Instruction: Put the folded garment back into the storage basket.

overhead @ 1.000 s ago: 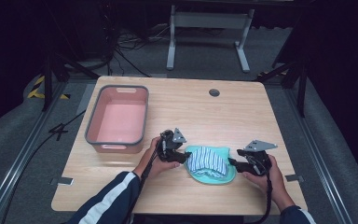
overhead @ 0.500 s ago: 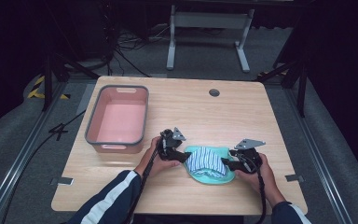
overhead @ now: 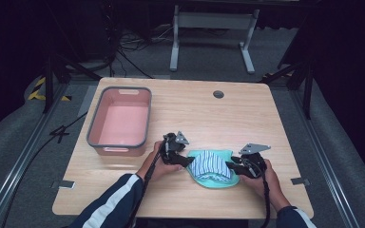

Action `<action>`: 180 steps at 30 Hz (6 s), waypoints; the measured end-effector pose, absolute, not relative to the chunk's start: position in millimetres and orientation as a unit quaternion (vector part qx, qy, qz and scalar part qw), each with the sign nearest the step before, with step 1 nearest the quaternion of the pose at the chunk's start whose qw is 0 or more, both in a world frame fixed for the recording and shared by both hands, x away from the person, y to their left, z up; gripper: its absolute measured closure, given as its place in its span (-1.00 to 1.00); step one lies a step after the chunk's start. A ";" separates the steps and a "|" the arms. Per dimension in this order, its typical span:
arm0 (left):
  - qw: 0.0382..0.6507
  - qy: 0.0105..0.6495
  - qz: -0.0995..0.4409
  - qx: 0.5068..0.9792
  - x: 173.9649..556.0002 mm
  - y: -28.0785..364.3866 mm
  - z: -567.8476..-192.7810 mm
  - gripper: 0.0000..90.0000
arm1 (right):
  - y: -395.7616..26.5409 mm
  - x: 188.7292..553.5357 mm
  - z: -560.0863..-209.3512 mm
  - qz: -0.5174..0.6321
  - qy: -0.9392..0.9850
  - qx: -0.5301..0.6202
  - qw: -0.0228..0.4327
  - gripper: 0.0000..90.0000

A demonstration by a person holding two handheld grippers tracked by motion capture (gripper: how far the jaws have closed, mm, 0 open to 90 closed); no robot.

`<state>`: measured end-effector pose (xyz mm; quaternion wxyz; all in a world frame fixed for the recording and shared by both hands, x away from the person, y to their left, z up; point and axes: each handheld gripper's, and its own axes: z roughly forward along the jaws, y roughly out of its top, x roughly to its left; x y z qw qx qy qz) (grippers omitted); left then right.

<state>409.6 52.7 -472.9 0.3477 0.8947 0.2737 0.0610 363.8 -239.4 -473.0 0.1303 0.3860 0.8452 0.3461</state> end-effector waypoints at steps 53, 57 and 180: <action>0.380 0.243 0.057 0.891 402.0 56.3 -426.8 0.88 | -229.6 355.9 -436.1 0.393 0.814 0.399 0.152 0.85; 0.373 0.241 0.066 0.894 403.4 58.2 -420.8 0.87 | -225.5 358.1 -431.7 0.397 0.813 0.398 0.153 0.85; 0.350 0.382 0.269 0.812 400.9 281.9 -299.9 0.88 | 35.1 438.4 -326.9 0.468 0.837 0.254 0.128 0.84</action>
